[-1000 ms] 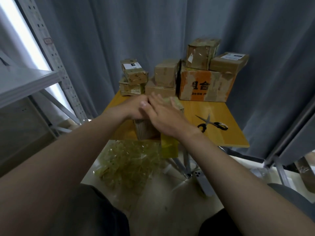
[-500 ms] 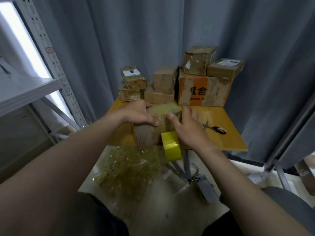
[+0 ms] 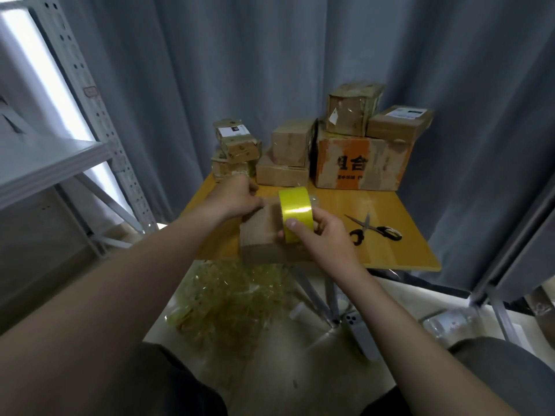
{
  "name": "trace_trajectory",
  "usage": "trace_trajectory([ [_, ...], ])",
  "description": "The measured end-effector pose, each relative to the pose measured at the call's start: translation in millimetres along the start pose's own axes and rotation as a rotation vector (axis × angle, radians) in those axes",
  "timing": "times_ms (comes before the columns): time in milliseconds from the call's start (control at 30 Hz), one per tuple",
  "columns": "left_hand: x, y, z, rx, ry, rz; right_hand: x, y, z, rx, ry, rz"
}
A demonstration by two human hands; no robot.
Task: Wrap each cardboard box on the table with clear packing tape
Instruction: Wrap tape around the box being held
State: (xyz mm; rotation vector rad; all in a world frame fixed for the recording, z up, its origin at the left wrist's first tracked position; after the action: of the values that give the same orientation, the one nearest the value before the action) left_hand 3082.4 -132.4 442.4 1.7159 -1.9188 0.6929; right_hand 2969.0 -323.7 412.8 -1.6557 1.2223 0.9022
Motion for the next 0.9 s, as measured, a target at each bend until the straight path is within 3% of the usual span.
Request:
trace_trajectory([
  [133,2.2,15.5,42.3,-0.459,0.009,0.084,10.2,-19.8,-5.6,0.108,0.063,0.044],
  [300,-10.5,11.9,55.0,-0.251,-0.125,0.159,10.7,-21.1,-2.6,0.169,0.157,0.026],
  [500,-2.3,16.4,50.1,-0.249,-0.206,0.076,-15.4,4.5,-6.0,0.24,0.199,0.077],
  [667,-2.3,22.2,49.2,-0.252,-0.234,0.045,26.1,61.9,26.4,0.105,0.068,0.239],
  [900,-1.1,23.4,50.3,-0.242,-0.21,0.036,63.4,70.3,39.9,0.139,0.023,0.336],
])
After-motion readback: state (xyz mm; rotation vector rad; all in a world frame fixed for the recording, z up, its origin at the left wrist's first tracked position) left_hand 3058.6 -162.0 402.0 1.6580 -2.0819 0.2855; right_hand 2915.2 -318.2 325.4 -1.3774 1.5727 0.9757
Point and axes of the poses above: each hand's wrist, its own y-axis away from the middle knuckle, its own z-axis out of the palm, x = y × z, the point moved 7 cm from there along -y, towards the middle knuckle, and after that the axes turned 15 degrees about y, right-handed, at the moved point
